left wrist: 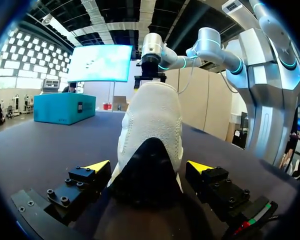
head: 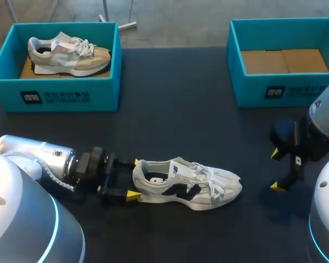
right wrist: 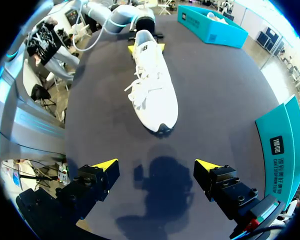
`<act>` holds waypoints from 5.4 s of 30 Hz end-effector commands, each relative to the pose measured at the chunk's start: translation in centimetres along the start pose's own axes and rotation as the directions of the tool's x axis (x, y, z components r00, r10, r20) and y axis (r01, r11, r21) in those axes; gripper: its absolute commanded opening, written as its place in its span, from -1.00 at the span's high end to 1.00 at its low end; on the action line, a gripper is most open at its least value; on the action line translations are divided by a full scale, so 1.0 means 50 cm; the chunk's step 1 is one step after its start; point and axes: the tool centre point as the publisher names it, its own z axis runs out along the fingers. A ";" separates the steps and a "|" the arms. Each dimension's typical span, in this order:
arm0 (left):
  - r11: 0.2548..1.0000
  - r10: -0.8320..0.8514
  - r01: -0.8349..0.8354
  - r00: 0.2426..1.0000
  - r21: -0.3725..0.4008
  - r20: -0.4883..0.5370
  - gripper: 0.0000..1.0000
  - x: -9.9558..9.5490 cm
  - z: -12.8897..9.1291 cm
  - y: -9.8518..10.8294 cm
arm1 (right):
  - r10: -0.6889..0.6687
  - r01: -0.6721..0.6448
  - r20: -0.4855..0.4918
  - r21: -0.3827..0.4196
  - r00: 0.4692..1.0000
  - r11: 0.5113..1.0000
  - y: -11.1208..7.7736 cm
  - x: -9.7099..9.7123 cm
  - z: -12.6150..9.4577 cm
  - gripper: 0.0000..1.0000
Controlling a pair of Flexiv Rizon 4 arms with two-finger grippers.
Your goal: Take the shoe out of the shoebox, open the shoe tongue, remove and reinsert the insole, then place the shoe into the shoebox
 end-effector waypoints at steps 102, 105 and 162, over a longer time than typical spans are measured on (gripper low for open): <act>0.999 0.030 -0.031 0.999 0.013 0.023 1.00 -0.004 0.084 0.004 | 0.776 -0.809 0.276 0.011 0.567 0.587 0.127 -0.018 -0.046 -1.00; 0.999 0.030 -0.031 0.999 0.013 0.023 1.00 -0.004 0.084 0.004 | 0.775 -0.817 0.368 -0.067 0.514 0.573 0.140 0.005 -0.054 -1.00; 0.999 0.030 -0.031 0.999 0.013 0.023 1.00 -0.004 0.084 0.004 | 0.744 -0.966 0.667 -0.218 -0.042 0.141 0.474 0.116 0.092 -1.00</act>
